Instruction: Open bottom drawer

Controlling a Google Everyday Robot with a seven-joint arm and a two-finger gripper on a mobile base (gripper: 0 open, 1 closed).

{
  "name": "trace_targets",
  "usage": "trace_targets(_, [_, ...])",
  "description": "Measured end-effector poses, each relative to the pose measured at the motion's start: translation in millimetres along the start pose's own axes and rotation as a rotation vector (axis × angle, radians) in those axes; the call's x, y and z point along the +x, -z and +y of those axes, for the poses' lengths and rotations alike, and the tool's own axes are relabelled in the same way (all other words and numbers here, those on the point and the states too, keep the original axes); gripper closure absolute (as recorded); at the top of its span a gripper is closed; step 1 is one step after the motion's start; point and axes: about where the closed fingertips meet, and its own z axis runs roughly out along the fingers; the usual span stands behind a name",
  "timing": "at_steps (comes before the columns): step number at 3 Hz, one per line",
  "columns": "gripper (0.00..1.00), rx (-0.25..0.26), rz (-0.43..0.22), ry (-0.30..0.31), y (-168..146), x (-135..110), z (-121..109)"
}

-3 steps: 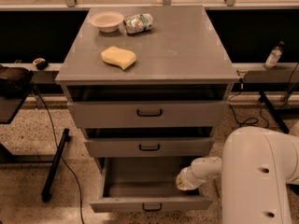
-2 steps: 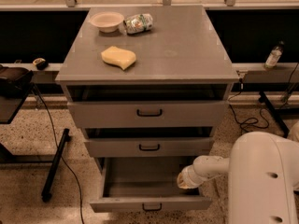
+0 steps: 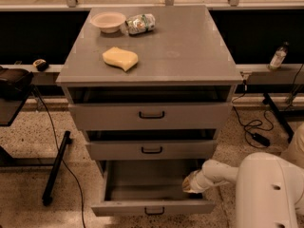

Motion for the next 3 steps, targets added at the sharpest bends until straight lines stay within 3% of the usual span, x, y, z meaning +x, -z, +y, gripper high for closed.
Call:
trace_targets(1, [1.00,-0.039,-0.035,-0.100,-35.9,20.2,13.1])
trace_targets(2, [1.00,-0.096,-0.052,-0.136,-59.5,26.5,22.0])
trace_targets(3, [1.00,-0.197,-0.100,-0.116,-62.5,9.9,38.2])
